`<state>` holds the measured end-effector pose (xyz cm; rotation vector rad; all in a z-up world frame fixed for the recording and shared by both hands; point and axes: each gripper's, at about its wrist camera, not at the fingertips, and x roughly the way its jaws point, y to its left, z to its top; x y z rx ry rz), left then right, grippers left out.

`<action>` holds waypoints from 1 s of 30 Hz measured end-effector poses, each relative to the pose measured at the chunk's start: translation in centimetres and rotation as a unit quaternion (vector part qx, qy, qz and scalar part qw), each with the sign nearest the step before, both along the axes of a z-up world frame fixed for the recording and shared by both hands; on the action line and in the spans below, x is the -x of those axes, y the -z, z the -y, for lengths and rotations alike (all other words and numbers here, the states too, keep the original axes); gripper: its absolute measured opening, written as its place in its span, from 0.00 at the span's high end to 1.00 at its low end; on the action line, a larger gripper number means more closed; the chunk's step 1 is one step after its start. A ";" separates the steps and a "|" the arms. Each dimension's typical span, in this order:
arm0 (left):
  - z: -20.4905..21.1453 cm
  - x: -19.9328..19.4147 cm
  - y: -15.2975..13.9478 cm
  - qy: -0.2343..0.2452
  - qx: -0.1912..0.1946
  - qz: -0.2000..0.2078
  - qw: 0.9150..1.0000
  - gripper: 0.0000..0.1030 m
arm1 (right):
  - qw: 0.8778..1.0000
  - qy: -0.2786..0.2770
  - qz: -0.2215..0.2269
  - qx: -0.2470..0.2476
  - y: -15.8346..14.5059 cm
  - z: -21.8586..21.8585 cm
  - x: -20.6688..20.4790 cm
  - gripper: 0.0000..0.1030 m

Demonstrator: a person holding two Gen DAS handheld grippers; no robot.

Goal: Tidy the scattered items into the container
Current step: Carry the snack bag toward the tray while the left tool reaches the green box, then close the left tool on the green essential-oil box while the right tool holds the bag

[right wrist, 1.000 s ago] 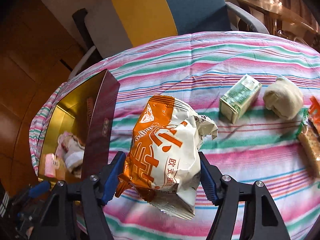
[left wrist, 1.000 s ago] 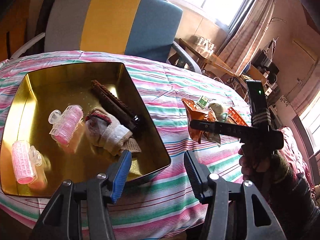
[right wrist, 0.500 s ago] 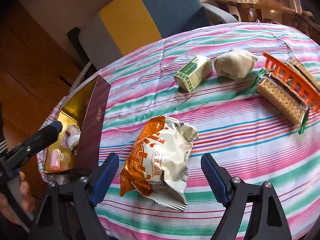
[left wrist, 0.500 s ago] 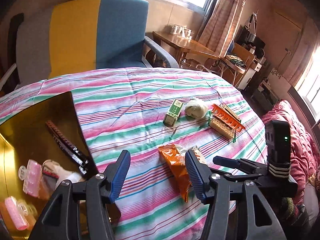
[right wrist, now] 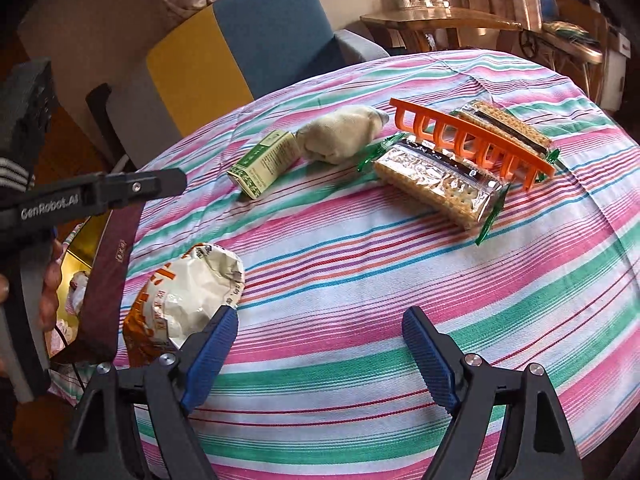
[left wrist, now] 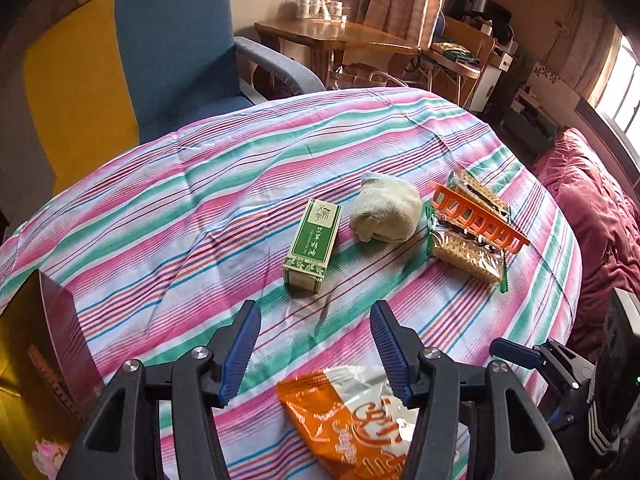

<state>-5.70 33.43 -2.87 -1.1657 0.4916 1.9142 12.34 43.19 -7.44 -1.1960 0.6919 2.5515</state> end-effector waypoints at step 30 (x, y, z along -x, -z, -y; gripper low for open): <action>4.0 2.9 2.4 -0.128 0.011 0.011 0.992 0.70 | 0.992 -0.115 -0.030 -0.051 -2.7 4.8 1.8 0.33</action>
